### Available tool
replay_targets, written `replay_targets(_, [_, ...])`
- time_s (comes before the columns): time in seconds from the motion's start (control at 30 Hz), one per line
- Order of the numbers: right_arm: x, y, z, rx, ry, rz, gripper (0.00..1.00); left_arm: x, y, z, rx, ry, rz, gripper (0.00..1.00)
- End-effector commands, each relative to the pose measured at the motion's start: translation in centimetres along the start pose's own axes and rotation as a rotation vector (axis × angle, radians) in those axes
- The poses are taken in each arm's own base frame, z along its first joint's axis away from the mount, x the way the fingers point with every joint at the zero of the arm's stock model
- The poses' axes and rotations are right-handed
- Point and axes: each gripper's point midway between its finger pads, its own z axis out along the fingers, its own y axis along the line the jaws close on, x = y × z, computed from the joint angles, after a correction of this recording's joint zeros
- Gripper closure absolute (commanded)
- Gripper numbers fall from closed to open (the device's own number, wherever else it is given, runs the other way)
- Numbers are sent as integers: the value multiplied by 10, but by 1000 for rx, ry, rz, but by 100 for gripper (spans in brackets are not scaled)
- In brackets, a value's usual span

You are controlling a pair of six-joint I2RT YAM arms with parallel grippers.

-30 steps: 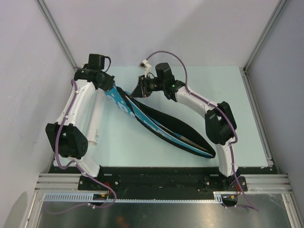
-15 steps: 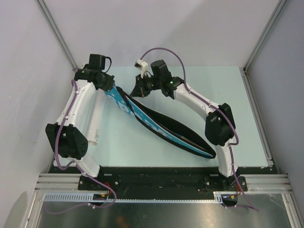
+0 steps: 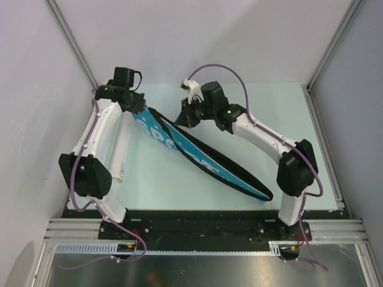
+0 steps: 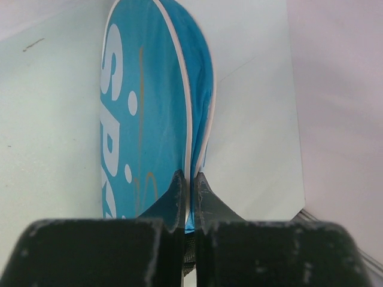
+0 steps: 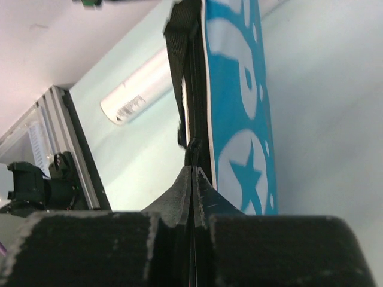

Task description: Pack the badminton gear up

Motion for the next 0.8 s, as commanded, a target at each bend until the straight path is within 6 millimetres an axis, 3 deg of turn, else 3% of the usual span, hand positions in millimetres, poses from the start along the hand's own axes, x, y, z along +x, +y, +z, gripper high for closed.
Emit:
replay_targets(0.0, [2,0,-45,70,-27,21,100,-37,-13,10,8,-101,-123,100])
replay_targets(0.07, [1,0,-65,106,-52,28,100,-40,-12,13,2,-105,-139,100])
replay_targets(0.1, [18,-15,-71,154,-33,57,100,-43,-15,12,8,-111,-144,100])
replay_targets(0.17, [22,-17,-91,204,-38,60,100,-49,-16,13,9,-124,-153,100])
replay_targets(0.2, [37,-26,-96,254,-14,61,100,-53,-17,13,11,-130,-167,100])
replay_targets(0.33, [64,-31,-129,338,19,20,100,-70,-24,12,22,-176,-191,100])
replay_targets(0.43, [89,-52,-150,452,58,38,100,-88,-29,11,32,-221,-218,100])
replay_targets(0.5, [96,-61,-167,507,45,63,100,-103,-36,7,46,-270,-223,100])
replay_targets(0.7, [125,-113,-228,739,22,215,100,-127,-50,2,74,-338,-228,100])
replay_targets(0.77, [138,-132,-248,808,17,291,100,-141,-46,8,61,-352,-253,100])
